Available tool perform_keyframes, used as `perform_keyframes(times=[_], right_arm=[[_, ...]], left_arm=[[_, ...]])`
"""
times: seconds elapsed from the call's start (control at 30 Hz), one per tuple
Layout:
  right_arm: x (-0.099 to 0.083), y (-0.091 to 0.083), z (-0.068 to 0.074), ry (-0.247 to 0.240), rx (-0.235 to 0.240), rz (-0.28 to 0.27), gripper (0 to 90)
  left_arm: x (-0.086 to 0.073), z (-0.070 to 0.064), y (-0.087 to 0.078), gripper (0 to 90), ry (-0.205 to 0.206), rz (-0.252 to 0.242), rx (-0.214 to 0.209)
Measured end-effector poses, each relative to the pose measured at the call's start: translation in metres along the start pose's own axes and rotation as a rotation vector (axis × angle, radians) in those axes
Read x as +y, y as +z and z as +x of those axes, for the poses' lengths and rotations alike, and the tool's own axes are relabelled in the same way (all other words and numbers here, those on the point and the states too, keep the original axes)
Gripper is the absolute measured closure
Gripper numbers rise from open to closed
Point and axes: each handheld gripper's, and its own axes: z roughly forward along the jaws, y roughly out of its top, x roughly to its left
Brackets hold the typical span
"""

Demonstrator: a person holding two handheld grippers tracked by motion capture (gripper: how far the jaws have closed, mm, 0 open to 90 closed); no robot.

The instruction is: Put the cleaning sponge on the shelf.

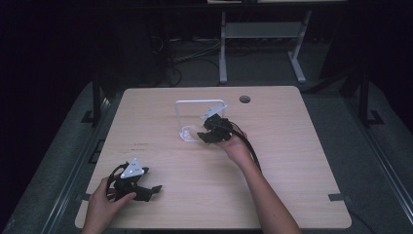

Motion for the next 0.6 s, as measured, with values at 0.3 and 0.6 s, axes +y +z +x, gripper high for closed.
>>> perform_keyframes(times=[0.3, 0.6], right_arm=[[-0.012, -0.002, 0.008, -0.005, 0.099, 0.026, 89.5], [-0.024, 0.016, 0.010, -0.005, 0.115, 0.081, 89.6]], left_arm=[[0.000, 0.000, 0.000, 12.9, 0.000, 0.001, 0.001], [0.000, 0.000, 0.000, 12.9, -0.001, 0.000, 0.000]])
